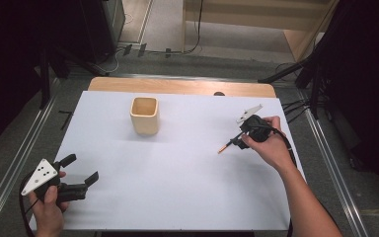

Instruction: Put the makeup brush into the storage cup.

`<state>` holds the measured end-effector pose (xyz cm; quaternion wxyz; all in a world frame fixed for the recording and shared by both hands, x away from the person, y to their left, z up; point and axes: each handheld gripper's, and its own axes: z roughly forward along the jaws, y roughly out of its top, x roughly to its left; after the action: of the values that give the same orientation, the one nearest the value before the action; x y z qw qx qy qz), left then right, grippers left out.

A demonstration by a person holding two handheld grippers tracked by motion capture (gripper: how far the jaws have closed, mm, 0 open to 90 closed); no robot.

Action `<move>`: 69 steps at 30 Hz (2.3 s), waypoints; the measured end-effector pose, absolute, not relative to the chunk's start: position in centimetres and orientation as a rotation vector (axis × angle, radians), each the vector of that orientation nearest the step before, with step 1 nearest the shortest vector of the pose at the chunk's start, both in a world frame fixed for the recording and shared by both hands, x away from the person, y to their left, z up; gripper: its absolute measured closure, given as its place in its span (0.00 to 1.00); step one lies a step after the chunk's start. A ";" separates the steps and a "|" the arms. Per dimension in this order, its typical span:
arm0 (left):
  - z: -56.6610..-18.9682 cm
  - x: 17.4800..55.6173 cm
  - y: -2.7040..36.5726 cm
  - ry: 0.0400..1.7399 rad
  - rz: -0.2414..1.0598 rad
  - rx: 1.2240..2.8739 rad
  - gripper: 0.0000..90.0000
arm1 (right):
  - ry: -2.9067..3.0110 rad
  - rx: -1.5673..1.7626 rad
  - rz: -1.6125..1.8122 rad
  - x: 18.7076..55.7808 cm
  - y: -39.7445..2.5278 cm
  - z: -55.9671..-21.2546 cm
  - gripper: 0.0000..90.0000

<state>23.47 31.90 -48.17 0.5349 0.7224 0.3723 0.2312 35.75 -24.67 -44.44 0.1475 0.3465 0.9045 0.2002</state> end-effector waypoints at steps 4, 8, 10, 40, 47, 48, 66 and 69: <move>-48.2 23.5 31.9 0.886 0.548 1.721 0.00 | 2.644 0.924 0.540 36.5 -24.4 -44.7 0.43; -48.2 23.5 31.9 0.887 0.548 1.720 0.00 | 2.682 0.874 0.504 37.1 -23.9 -45.1 0.43; -48.2 23.5 31.8 0.886 0.546 1.717 0.00 | 2.705 0.862 0.480 37.3 -23.6 -45.5 0.43; -48.4 23.8 31.7 0.889 0.533 1.726 0.00 | 2.870 0.737 0.302 39.7 -23.0 -48.4 0.44; -48.4 23.8 31.6 0.888 0.533 1.726 0.00 | 2.933 0.779 0.323 40.2 -23.2 -48.4 0.60; -48.4 23.8 31.6 0.890 0.533 1.728 0.00 | 2.940 0.824 0.313 40.3 -23.2 -48.3 0.67; -48.3 23.7 31.6 0.889 0.531 1.724 0.00 | 2.827 1.083 0.275 39.9 -22.0 -47.9 0.94; -48.3 23.8 31.6 0.890 0.531 1.723 0.00 | 2.787 1.119 0.391 39.7 -22.1 -47.3 0.94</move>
<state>23.76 31.57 -48.35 0.5359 0.7235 0.3736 0.2230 39.66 -22.09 -47.34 0.0565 0.3688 0.9188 0.1289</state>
